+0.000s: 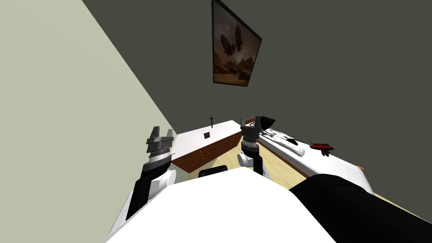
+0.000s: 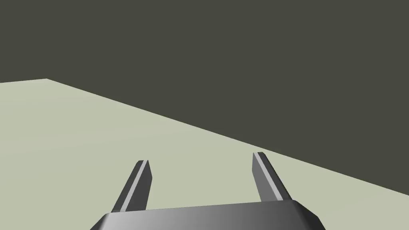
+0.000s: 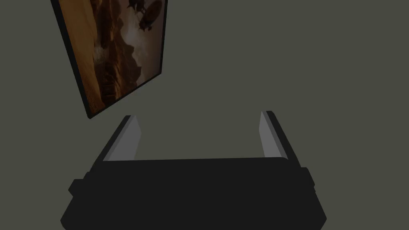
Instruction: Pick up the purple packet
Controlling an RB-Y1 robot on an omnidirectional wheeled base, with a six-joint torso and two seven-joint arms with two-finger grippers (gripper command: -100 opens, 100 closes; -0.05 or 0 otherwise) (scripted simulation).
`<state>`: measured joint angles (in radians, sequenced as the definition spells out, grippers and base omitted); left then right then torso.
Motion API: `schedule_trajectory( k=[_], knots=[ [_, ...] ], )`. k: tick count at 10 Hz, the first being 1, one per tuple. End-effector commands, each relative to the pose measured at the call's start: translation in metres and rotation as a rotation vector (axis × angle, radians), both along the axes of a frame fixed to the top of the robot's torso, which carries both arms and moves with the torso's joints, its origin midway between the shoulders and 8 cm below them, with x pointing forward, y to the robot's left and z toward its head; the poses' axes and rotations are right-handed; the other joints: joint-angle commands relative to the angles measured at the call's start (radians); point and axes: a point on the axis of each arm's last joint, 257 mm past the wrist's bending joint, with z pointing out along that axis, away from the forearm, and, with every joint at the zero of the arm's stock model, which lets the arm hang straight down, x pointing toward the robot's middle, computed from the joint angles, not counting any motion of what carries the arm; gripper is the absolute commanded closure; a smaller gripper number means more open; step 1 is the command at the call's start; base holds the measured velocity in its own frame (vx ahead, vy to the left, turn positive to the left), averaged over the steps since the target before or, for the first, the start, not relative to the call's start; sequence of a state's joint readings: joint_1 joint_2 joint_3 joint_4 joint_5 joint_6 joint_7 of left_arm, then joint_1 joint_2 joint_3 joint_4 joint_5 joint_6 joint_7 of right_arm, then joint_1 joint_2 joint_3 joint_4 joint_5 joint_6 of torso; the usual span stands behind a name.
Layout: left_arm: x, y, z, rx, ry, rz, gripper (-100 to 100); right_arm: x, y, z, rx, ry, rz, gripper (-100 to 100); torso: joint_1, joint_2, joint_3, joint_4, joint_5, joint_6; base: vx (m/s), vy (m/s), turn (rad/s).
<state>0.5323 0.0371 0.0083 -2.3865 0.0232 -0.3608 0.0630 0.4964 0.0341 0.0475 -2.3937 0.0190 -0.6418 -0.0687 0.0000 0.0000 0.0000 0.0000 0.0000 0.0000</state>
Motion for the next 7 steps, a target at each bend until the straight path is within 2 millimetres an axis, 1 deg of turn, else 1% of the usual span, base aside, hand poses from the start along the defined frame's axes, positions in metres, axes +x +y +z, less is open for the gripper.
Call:
schedule_trajectory(
  k=[1, 2, 4, 5, 6, 7],
  knots=[
    [0.006, 0.007, -0.011, -0.014, 0.048, -0.002, -100, 0.000, 0.000, 0.000, 0.000, 0.000, 0.000, 0, 0.000, 0.000, 0.000, 0.000, 0.000, 0.000, 0.011, 0.001, -0.167],
    [0.009, 0.012, -0.018, -0.025, 0.078, -0.002, -100, 0.000, 0.000, 0.000, 0.000, 0.000, 0.000, 0, 0.000, -0.001, 0.000, 0.000, 0.000, 0.000, 0.023, 0.006, -0.233],
    [0.016, 0.026, -0.036, -0.056, 0.149, 0.002, -100, 0.000, 0.000, 0.000, 0.000, 0.000, 0.000, 0, 0.001, -0.002, -0.001, 0.000, 0.000, 0.000, 0.024, 0.011, -0.156],
    [0.017, 0.027, -0.037, -0.058, 0.157, 0.003, -100, 0.000, 0.000, 0.000, 0.000, 0.000, 0.000, 0, 0.001, -0.002, -0.001, 0.000, 0.000, 0.000, 0.014, 0.006, -0.091],
    [0.020, 0.035, -0.048, -0.079, 0.198, 0.007, -100, 0.000, 0.000, 0.000, 0.000, 0.000, 0.000, 0, 0.001, -0.001, -0.001, 0.000, 0.000, 0.000, 0.015, 0.001, -0.179],
    [0.021, 0.036, -0.049, -0.080, 0.204, 0.007, -100, 0.000, 0.000, 0.000, 0.000, 0.000, 0.000, 0, 0.000, -0.001, -0.001, 0.000, 0.000, 0.000, 0.011, 0.005, -0.092]
  ],
)
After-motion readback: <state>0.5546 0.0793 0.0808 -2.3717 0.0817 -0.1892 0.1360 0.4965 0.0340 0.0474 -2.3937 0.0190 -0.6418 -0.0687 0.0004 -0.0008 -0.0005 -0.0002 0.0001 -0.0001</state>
